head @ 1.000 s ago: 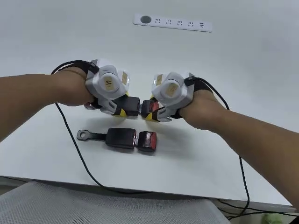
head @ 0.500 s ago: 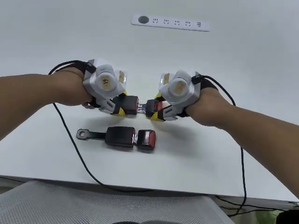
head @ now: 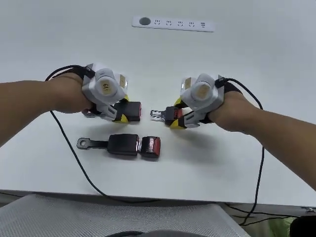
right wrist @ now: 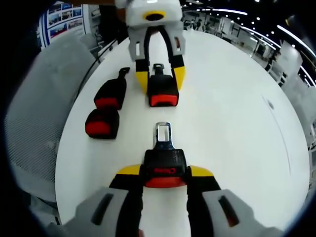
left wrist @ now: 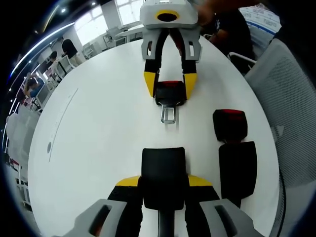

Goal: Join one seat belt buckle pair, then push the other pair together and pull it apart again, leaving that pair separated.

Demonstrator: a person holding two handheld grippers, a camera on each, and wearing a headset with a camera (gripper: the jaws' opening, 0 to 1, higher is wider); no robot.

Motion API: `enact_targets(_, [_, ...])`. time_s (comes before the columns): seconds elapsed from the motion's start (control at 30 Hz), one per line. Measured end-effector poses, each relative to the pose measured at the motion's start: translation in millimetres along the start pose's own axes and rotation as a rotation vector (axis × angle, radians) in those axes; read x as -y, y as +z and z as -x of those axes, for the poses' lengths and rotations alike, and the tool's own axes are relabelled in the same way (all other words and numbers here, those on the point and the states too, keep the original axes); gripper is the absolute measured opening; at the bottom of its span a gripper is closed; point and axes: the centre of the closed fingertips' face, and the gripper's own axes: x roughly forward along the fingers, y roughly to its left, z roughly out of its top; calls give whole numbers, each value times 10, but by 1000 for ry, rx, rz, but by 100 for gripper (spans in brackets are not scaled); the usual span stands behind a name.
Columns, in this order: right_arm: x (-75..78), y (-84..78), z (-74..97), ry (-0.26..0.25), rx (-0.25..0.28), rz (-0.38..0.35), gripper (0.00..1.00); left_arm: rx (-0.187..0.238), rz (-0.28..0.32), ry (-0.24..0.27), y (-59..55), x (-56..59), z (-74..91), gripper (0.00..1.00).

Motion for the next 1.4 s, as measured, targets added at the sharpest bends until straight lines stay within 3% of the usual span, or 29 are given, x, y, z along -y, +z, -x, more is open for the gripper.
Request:
enact_targets(0.53, [-6, -710, 515, 19, -85, -48, 33, 0, 3, -3, -2, 1, 5, 33])
enact_targets(0.8, [-31, -971, 690, 32, -127, -52, 34, -3, 9, -7, -9, -2, 0, 33])
enact_targets(1.17, [-39, -1013, 689, 31, -177, -32, 37, -39, 12, -9, -4, 2, -12, 34])
enact_targets(1.23, [39, -1018, 698, -18, -198, -51, 44, -47, 0, 0, 5, 7, -8, 35])
enact_targets(1.33, [9, -992, 692, -30, -213, -38, 50, -59, 20, 21, 5, 2, 3, 35])
enact_targets(1.4, [10, -962, 693, -59, -206, -45, 56, -63, -33, 55, 18, -3, 39, 35])
